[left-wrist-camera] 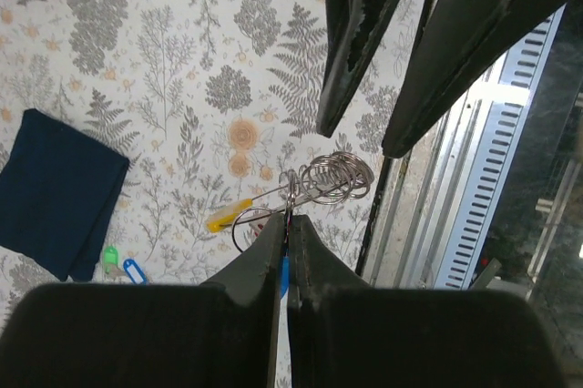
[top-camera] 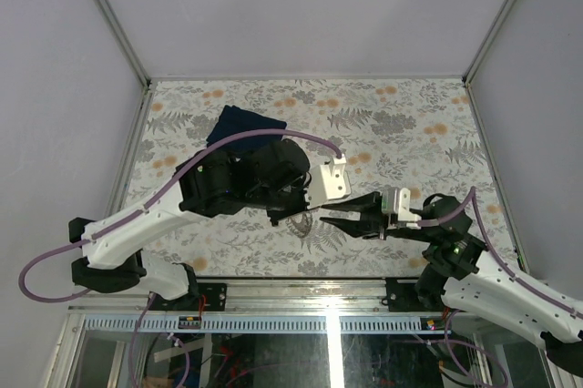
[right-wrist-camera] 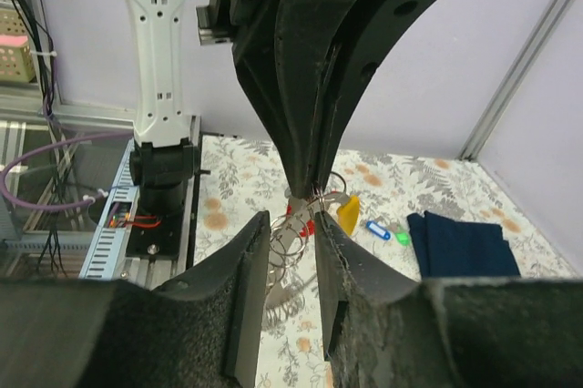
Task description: Put the keys on the keyring
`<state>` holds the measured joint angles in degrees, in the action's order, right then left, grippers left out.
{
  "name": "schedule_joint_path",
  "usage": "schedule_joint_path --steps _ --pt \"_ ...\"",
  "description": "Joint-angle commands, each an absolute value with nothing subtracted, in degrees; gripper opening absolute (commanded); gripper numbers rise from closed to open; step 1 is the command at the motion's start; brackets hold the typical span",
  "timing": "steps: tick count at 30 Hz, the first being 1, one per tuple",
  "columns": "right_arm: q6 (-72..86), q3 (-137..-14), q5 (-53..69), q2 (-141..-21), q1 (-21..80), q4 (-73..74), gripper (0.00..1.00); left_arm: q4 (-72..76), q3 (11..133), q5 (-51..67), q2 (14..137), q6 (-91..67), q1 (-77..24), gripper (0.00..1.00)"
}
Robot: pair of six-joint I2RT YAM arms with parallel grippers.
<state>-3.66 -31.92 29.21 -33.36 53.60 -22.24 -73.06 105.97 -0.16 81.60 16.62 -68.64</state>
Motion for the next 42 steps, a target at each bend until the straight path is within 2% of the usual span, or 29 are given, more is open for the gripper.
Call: schedule_joint_path --steps 1,15,25,35,42 --pt "-2.7 -30.0 30.4 -34.7 53.6 -29.3 0.33 -76.6 107.8 -0.7 82.4 17.0 -68.8 0.00" --pt "-2.6 -29.2 32.7 -41.4 53.7 -39.9 0.35 -77.3 108.7 1.8 83.3 18.3 -69.2 0.00" --pt "-2.6 -29.8 34.7 -43.4 53.6 -39.0 0.35 -77.4 109.0 2.8 83.3 18.9 -69.7 0.00" --pt "-2.2 -31.0 36.9 -45.3 53.6 -39.3 0.28 -78.0 109.1 2.9 83.5 18.9 -70.3 0.00" --pt "-1.9 -30.9 36.8 -45.2 53.6 -40.5 0.31 -78.1 109.0 3.0 83.8 19.1 -70.4 0.00"
